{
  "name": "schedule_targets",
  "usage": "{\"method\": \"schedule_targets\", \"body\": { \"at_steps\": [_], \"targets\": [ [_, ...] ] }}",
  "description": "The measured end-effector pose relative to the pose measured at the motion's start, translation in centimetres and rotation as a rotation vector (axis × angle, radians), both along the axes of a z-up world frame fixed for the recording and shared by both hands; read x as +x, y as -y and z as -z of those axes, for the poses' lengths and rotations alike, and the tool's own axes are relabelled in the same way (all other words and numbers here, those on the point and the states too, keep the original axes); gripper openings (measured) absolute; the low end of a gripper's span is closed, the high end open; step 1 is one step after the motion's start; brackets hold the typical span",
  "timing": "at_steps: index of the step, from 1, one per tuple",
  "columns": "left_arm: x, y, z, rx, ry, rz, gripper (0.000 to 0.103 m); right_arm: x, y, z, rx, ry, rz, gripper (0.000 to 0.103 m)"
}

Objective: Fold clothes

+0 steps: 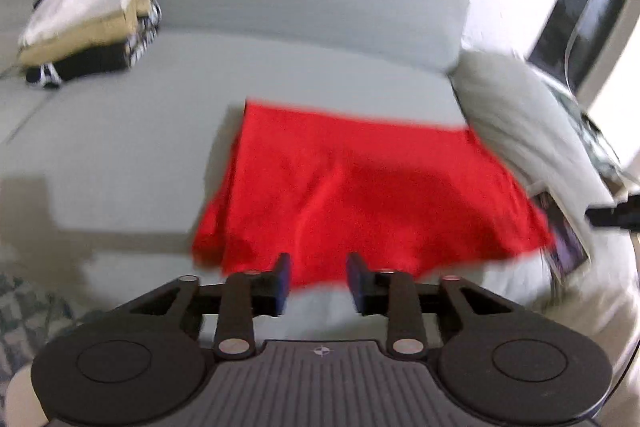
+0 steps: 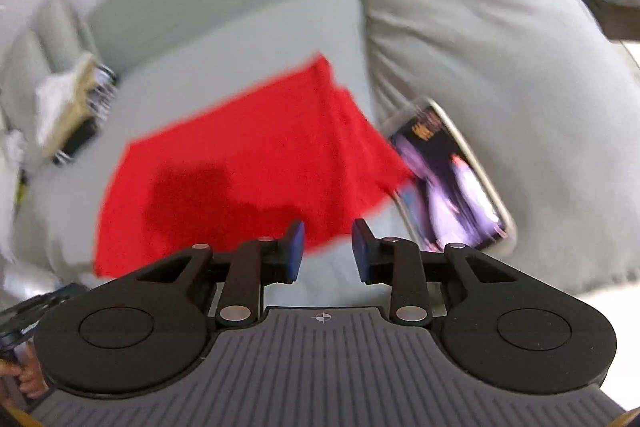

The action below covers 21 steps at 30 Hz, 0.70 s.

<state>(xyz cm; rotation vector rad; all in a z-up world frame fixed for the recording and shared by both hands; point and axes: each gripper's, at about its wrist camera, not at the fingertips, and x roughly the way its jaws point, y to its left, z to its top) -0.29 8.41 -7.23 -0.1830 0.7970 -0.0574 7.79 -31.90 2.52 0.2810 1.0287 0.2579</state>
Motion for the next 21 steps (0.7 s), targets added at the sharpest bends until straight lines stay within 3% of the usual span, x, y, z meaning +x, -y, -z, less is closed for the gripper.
{"method": "schedule_targets", "body": {
  "at_steps": [3,6,9,10,12,14,15,16,17,18,19,20,21],
  "targets": [
    [3.0,2.9,1.4,0.067,0.084,0.045,0.032,2.3,-2.8,2.1,0.093,0.028,-0.076,0.031],
    [4.2,4.5,4.7,0.131,-0.015,0.052,0.024,3.8,-6.1,5.1,0.09,0.025,-0.13,0.03],
    [2.3,5.7,6.6,0.219,-0.168,0.173,0.024,3.4,-7.8,8.0,0.044,-0.07,-0.182,0.029],
    [1.6,5.6,6.8,0.224,-0.227,0.188,0.023,2.7,-7.5,8.5,0.025,-0.104,-0.191,0.024],
    [0.2,3.5,5.8,0.079,-0.257,0.135,0.023,1.9,-6.1,8.6,0.004,-0.163,-0.19,0.027],
    [-0.7,1.3,3.7,-0.054,-0.189,0.04,0.024,1.5,-4.4,7.8,0.02,-0.16,-0.157,0.028],
    [-0.7,0.3,2.6,-0.099,-0.144,-0.006,0.027,1.4,-3.6,6.8,0.047,-0.115,-0.14,0.028],
    [-0.5,-0.3,1.6,-0.115,-0.105,-0.036,0.036,1.5,-2.8,5.7,0.075,-0.069,-0.118,0.032],
    [-0.1,-0.9,0.7,-0.123,-0.068,-0.06,0.041,1.8,-2.3,4.7,0.102,-0.021,-0.087,0.051],
    [0.4,-1.3,0.0,-0.121,-0.037,-0.087,0.043,2.3,-1.8,3.8,0.125,0.028,-0.054,0.059],
    [1.1,-1.8,-0.6,-0.114,-0.007,-0.115,0.054,3.0,-1.4,3.1,0.143,0.076,-0.018,0.063],
    [2.0,-2.1,-0.8,-0.104,0.007,-0.144,0.072,3.9,-1.2,2.5,0.159,0.117,0.014,0.063],
    [3.1,-2.5,-0.8,-0.089,0.008,-0.177,0.075,5.0,-1.1,2.4,0.168,0.136,0.036,0.063]
  ]
}}
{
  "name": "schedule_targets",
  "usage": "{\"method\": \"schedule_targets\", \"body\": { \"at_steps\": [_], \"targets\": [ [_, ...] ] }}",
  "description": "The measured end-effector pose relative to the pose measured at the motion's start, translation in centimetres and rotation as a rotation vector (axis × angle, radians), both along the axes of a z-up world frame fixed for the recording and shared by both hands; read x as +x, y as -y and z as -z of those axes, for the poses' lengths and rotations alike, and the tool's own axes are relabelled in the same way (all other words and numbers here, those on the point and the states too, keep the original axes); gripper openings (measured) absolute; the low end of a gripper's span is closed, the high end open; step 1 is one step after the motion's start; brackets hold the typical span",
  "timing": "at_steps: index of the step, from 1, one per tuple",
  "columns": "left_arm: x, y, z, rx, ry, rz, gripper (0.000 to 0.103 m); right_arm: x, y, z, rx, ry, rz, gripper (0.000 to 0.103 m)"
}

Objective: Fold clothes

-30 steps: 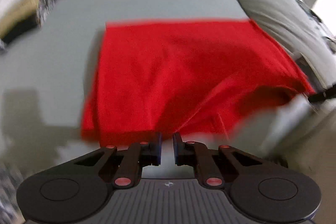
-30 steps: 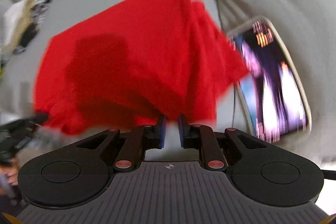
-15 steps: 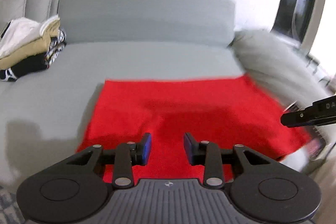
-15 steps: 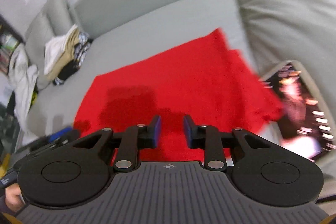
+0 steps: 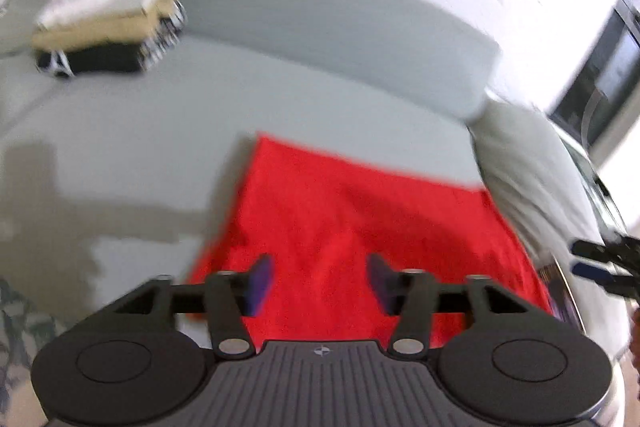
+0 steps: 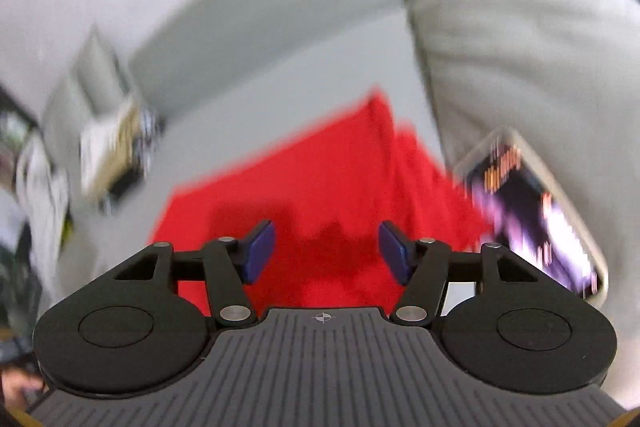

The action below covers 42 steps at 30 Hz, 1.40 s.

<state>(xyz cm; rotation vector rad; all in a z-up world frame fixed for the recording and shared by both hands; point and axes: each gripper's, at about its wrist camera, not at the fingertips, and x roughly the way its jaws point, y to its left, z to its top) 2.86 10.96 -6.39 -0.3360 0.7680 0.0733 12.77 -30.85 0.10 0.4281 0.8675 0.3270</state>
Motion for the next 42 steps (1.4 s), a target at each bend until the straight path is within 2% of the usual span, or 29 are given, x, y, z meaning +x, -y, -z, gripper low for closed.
{"method": "schedule_targets", "body": {
  "at_steps": [4,7,11,13,15,18,19,20,21,22,23,25,27,29,30,31,32,34,36,37,38,40,42],
  "targets": [
    [5.7,-1.9,0.7,0.037,-0.048,-0.11,0.074,4.7,0.5,1.3,0.03,-0.033,0.074,0.062],
    [10.3,-4.8,2.4,-0.008,-0.096,-0.134,0.073,8.1,0.5,3.5,0.065,-0.064,0.116,0.061],
    [14.5,-6.7,5.7,-0.02,-0.138,-0.081,0.069,12.4,1.2,7.2,0.092,-0.111,0.199,0.058],
    [15.9,-7.1,7.2,-0.019,-0.125,-0.042,0.067,14.1,1.4,8.8,0.118,-0.129,0.216,0.053],
    [17.2,-7.3,8.4,-0.028,-0.114,-0.003,0.061,15.7,1.4,10.3,0.148,-0.144,0.219,0.051],
    [18.3,-7.0,9.9,-0.042,-0.098,0.064,0.043,17.9,0.7,11.8,0.168,-0.151,0.183,0.05],
    [18.4,-6.6,10.2,-0.029,-0.091,0.092,0.028,18.6,0.3,12.2,0.169,-0.154,0.164,0.05],
    [18.6,-6.2,10.4,-0.013,-0.083,0.119,0.009,19.3,-0.1,12.6,0.164,-0.162,0.143,0.05],
    [18.6,-6.0,10.5,0.012,-0.073,0.121,0.009,19.9,-0.7,13.0,0.143,-0.172,0.121,0.05],
    [18.5,-5.8,10.6,0.039,-0.063,0.114,0.009,20.2,-1.3,13.1,0.103,-0.162,0.1,0.031],
    [18.2,-5.6,10.5,0.064,-0.056,0.092,0.009,20.3,-1.7,13.1,0.053,-0.135,0.086,0.005],
    [18.4,-6.0,10.8,0.088,-0.051,0.046,0.009,20.3,-2.3,12.8,-0.033,-0.093,0.097,0.004],
    [18.5,-5.6,11.2,0.125,-0.058,0.044,0.011,20.1,-2.2,13.1,-0.047,-0.077,0.145,0.004],
    [18.8,-5.3,11.1,0.151,-0.08,0.032,0.021,20.1,-2.5,13.9,-0.063,-0.077,0.159,0.005],
    [18.8,-5.4,10.7,0.147,-0.091,0.026,0.023,20.0,-2.8,13.9,-0.079,-0.072,0.16,0.004],
    [18.6,-5.5,10.1,0.154,-0.103,0.015,0.028,19.9,-2.9,13.6,-0.089,-0.077,0.17,0.009],
    [18.0,-5.6,9.4,0.188,-0.11,-0.01,0.034,19.7,-2.7,12.9,-0.093,-0.085,0.193,0.017],
    [16.1,-5.7,7.8,0.27,-0.13,-0.063,0.034,18.4,-1.7,10.8,-0.11,-0.078,0.262,0.02],
    [13.6,-5.7,6.9,0.331,-0.2,-0.079,0.034,16.0,0.0,8.2,-0.112,-0.051,0.295,0.021],
    [12.0,-5.6,6.7,0.344,-0.239,-0.081,0.033,14.5,0.9,6.8,-0.11,-0.032,0.303,0.025],
    [10.5,-5.3,6.5,0.335,-0.259,-0.08,0.031,12.9,1.9,5.4,-0.101,-0.016,0.31,0.035],
    [7.0,-4.3,5.8,0.286,-0.25,-0.06,0.031,9.4,3.9,3.4,-0.06,0.005,0.315,0.044],
    [3.8,-2.6,4.8,0.256,-0.188,-0.06,0.032,5.9,4.5,2.8,-0.04,0.01,0.303,0.044]
  ]
}}
